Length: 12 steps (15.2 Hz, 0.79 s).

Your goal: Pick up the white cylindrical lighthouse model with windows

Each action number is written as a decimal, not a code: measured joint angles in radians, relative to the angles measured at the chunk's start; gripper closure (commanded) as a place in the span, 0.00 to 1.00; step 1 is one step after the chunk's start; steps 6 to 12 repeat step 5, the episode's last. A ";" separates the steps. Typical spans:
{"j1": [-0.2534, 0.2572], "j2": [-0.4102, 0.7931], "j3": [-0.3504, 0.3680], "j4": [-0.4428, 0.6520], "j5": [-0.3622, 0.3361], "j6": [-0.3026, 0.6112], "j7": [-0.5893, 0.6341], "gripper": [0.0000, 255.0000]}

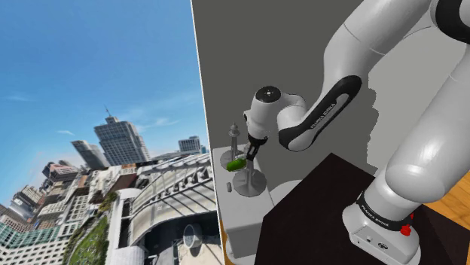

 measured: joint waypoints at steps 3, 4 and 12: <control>0.005 -0.053 0.011 -0.005 0.103 -0.036 -0.088 1.00; 0.009 -0.070 0.013 -0.008 0.131 -0.047 -0.110 1.00; 0.012 -0.080 0.013 -0.010 0.146 -0.052 -0.122 1.00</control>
